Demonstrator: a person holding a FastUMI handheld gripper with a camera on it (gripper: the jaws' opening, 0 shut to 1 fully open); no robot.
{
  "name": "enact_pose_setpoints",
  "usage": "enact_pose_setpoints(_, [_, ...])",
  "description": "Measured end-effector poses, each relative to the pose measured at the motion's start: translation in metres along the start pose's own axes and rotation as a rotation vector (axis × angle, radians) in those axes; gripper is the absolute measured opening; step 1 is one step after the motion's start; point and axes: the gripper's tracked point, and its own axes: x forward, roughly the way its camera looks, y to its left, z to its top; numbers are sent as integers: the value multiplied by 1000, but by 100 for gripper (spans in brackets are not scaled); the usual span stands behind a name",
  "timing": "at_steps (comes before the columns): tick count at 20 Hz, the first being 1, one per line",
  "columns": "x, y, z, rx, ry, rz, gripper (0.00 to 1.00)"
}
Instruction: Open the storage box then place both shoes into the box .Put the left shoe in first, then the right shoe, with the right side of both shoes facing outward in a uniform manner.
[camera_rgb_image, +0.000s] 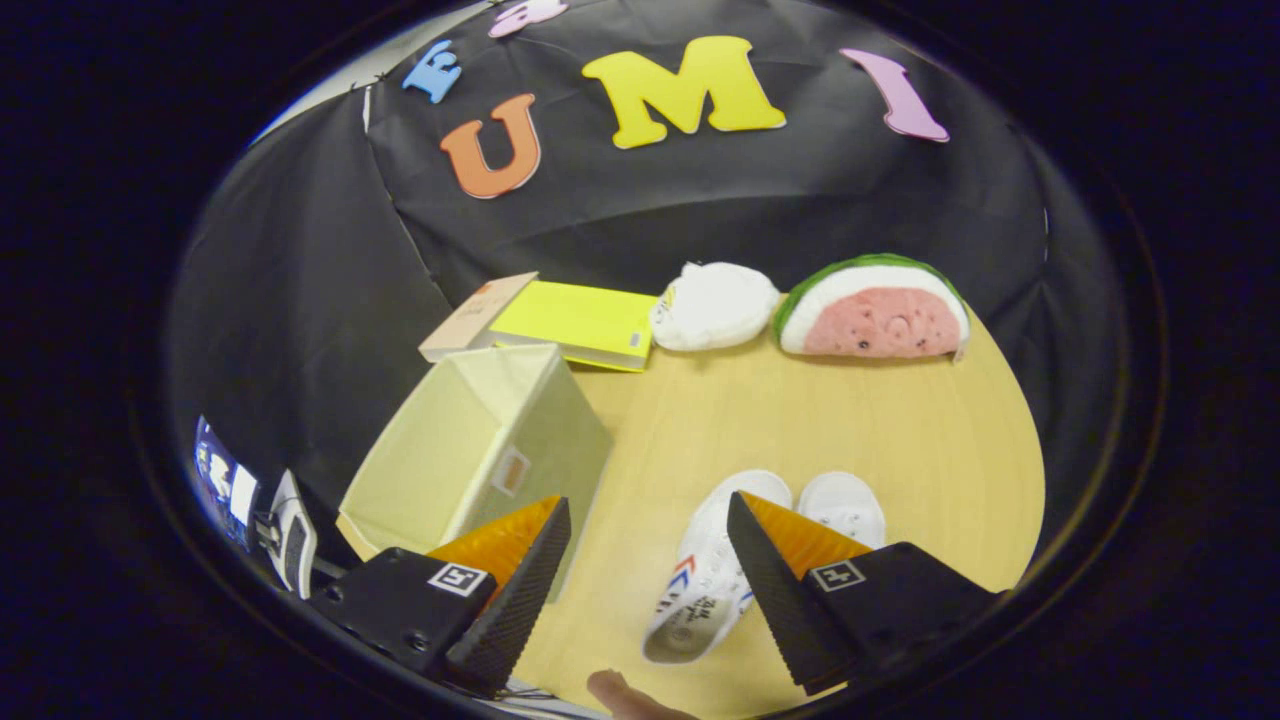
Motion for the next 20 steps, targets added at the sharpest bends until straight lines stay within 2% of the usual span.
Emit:
enact_pose_setpoints(8, [40,-54,-84,-9,245,-70,98])
enact_pose_setpoints(10, [51,-58,-90,8,270,-71,96])
enact_pose_setpoints(14, [65,-60,-106,24,359,-95,70])
enact_pose_setpoints(17, [69,-51,-104,16,379,-58,53])
enact_pose_setpoints(18, [71,-50,-105,16,378,-59,44])
enact_pose_setpoints(19, [68,-52,-102,16,383,-60,27])
enact_pose_setpoints(20, [67,-51,-102,34,382,-57,24])
